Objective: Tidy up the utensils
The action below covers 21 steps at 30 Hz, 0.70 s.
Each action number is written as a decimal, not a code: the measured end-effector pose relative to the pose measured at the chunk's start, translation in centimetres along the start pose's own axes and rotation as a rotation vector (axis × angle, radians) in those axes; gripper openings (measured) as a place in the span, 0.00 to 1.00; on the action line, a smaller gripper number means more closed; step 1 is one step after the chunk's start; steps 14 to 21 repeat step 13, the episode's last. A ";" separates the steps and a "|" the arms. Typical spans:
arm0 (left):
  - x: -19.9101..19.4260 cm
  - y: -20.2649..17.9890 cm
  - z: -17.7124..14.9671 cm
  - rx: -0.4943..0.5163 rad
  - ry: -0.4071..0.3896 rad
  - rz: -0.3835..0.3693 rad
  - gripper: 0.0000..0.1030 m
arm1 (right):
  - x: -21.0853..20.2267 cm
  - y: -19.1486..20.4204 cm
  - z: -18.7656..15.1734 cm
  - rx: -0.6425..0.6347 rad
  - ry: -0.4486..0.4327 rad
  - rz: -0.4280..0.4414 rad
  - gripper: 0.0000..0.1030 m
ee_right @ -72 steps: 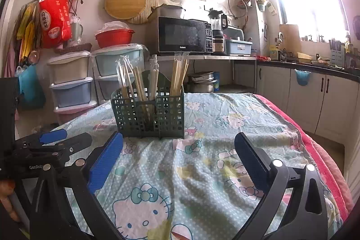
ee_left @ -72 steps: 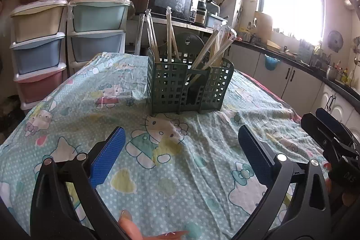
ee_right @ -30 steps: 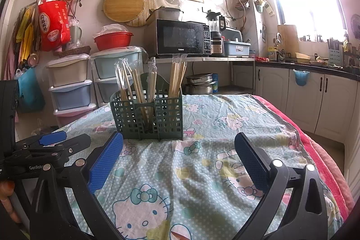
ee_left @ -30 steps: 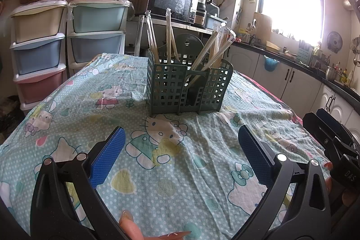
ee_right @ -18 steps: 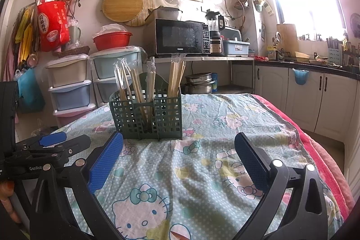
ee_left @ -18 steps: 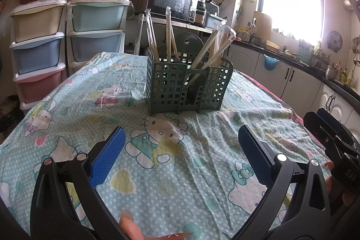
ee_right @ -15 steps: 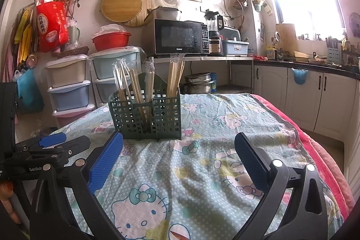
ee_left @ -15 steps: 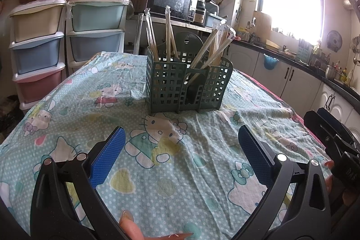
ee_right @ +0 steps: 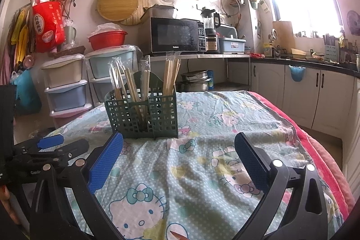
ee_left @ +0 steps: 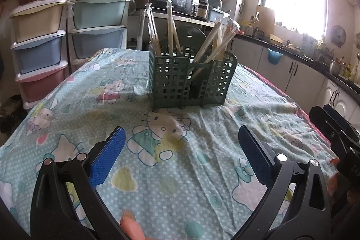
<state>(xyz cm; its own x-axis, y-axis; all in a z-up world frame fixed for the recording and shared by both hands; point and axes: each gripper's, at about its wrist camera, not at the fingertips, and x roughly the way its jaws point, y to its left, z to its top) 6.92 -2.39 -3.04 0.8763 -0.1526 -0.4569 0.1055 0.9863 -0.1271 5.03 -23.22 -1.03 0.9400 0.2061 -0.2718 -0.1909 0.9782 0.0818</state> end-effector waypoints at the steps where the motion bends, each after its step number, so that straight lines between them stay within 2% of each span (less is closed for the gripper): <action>1: -0.1 0.1 0.0 -0.001 0.002 -0.002 0.90 | 0.0 -0.1 0.0 0.005 0.003 -0.002 0.94; 4: -0.1 0.6 0.3 -0.013 0.028 0.002 0.90 | 0.6 -0.6 0.4 0.015 0.026 -0.025 0.94; 7: 0.2 2.7 1.4 -0.030 0.070 0.007 0.90 | 1.3 -2.0 1.3 0.017 0.052 -0.066 0.94; 8: 0.3 3.7 1.8 -0.031 0.077 0.024 0.90 | 1.9 -2.6 1.7 0.013 0.079 -0.078 0.94; 11: 1.9 8.1 3.9 -0.034 0.145 0.140 0.90 | 4.3 -5.3 3.1 0.017 0.160 -0.162 0.94; 13: 3.5 10.9 4.9 -0.053 0.187 0.197 0.90 | 6.7 -7.5 3.7 0.027 0.257 -0.206 0.94; 21: 3.5 10.9 4.9 -0.053 0.187 0.197 0.90 | 6.7 -7.5 3.7 0.027 0.257 -0.206 0.94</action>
